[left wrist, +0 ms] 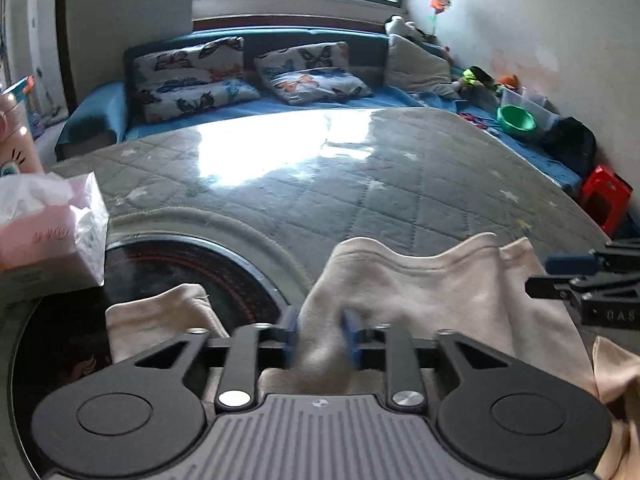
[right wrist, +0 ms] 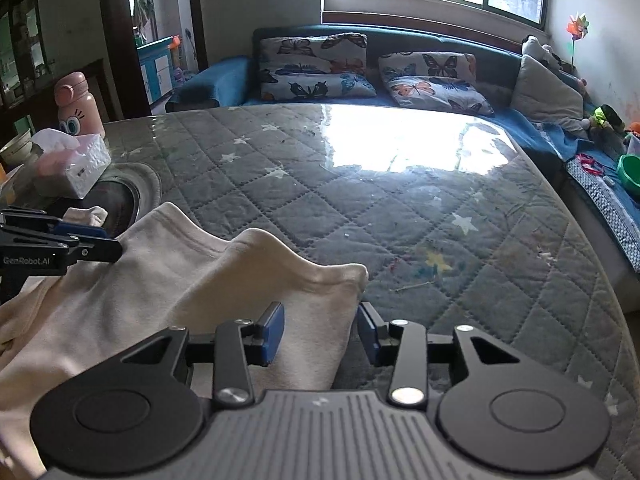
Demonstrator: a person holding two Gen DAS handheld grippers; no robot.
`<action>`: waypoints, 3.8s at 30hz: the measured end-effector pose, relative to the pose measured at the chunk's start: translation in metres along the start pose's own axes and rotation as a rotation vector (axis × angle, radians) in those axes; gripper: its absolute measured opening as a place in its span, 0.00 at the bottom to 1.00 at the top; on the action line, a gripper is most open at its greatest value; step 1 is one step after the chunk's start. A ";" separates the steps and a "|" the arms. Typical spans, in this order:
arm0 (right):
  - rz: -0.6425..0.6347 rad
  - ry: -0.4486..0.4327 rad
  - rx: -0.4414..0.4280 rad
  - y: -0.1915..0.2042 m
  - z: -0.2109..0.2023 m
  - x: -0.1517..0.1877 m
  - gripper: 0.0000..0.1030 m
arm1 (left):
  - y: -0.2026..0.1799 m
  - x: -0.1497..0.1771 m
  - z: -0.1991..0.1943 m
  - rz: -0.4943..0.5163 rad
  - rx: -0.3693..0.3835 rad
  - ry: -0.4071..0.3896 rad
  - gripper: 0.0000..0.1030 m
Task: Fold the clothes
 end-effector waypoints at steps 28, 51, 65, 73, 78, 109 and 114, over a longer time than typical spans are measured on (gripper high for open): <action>0.023 0.008 0.029 -0.004 0.007 0.004 0.39 | -0.075 0.034 -0.059 0.272 0.194 -0.088 0.22; -0.010 0.006 0.028 0.001 0.011 -0.017 0.05 | 0.008 0.006 -0.037 0.017 0.132 -0.114 0.00; -0.028 0.002 -0.002 0.004 0.010 -0.015 0.15 | -0.051 0.018 -0.012 0.215 0.227 -0.010 0.07; -0.040 -0.002 0.012 0.004 0.014 -0.016 0.05 | -0.026 0.002 -0.019 0.173 0.086 -0.097 0.05; -0.058 -0.022 0.040 0.007 0.018 -0.025 0.04 | 0.007 -0.014 -0.020 0.124 -0.064 -0.166 0.05; -0.276 -0.109 -0.146 0.062 -0.048 -0.015 0.12 | 0.061 -0.003 -0.065 0.037 -0.196 -0.160 0.24; -0.323 -0.109 -0.240 0.066 -0.096 0.021 0.12 | 0.016 0.029 -0.105 0.089 -0.013 -0.135 0.24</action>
Point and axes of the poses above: each gripper's, at about its wrist camera, not at the fingertips, and z roughly the way its jaws point, y to its left, x to its underside, the point moved 2 cm from there along z, roughly the way its jaws point, and after that the axes turned 13 degrees about x, right-handed, at the moved point
